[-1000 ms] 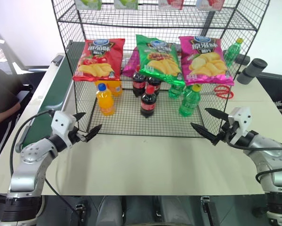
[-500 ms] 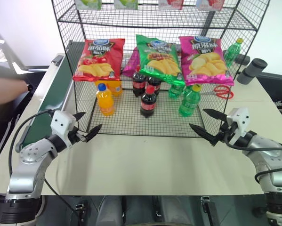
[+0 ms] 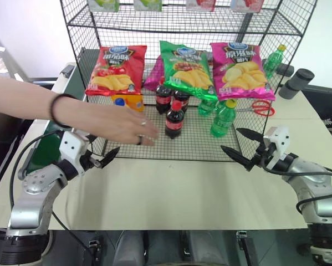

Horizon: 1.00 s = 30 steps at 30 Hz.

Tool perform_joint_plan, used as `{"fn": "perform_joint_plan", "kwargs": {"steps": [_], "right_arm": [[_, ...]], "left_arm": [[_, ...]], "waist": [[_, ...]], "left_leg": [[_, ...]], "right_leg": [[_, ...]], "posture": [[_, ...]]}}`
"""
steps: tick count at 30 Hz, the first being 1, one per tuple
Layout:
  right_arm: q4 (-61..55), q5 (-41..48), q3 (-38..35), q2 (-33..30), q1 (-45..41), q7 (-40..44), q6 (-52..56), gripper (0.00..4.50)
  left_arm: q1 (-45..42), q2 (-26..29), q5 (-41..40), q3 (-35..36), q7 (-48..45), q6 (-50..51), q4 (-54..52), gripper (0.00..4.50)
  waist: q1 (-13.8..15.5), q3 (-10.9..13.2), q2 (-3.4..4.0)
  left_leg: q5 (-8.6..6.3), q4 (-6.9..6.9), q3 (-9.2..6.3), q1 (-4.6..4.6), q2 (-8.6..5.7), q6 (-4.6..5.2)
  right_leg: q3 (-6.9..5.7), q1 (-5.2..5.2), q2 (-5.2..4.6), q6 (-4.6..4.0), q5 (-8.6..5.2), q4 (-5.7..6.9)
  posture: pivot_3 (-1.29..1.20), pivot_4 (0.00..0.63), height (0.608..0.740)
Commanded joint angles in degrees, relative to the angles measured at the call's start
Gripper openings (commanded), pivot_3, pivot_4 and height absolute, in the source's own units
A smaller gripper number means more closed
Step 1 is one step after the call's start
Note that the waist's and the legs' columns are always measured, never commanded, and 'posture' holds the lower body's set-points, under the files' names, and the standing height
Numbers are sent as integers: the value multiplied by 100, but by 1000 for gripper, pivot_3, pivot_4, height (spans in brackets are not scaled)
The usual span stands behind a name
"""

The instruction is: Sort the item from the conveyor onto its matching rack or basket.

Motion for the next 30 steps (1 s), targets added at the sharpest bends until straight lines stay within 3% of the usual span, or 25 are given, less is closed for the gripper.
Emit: {"fn": "perform_joint_plan", "kwargs": {"steps": [1, 30], "right_arm": [[-99, 14, -70, 24, -16, -5, -108, 4485], [-43, -49, 16, 63, -261, -66, -84, 4485]], "left_arm": [[-41, 13, -38, 136, 31, -107, -186, 4500], [-180, -201, 56, 25, 63, -175, -127, 4500]], "waist": [[2, 0, 0], [0, 0, 0]], "left_leg": [[0, 0, 0, 0, 0, 0], [0, 1, 0, 0, 0, 0]], "right_leg": [[0, 0, 0, 0, 0, 0], [0, 0, 1, 0, 0, 1]], "posture": [[0, 150, 740], [0, 150, 740]]}}
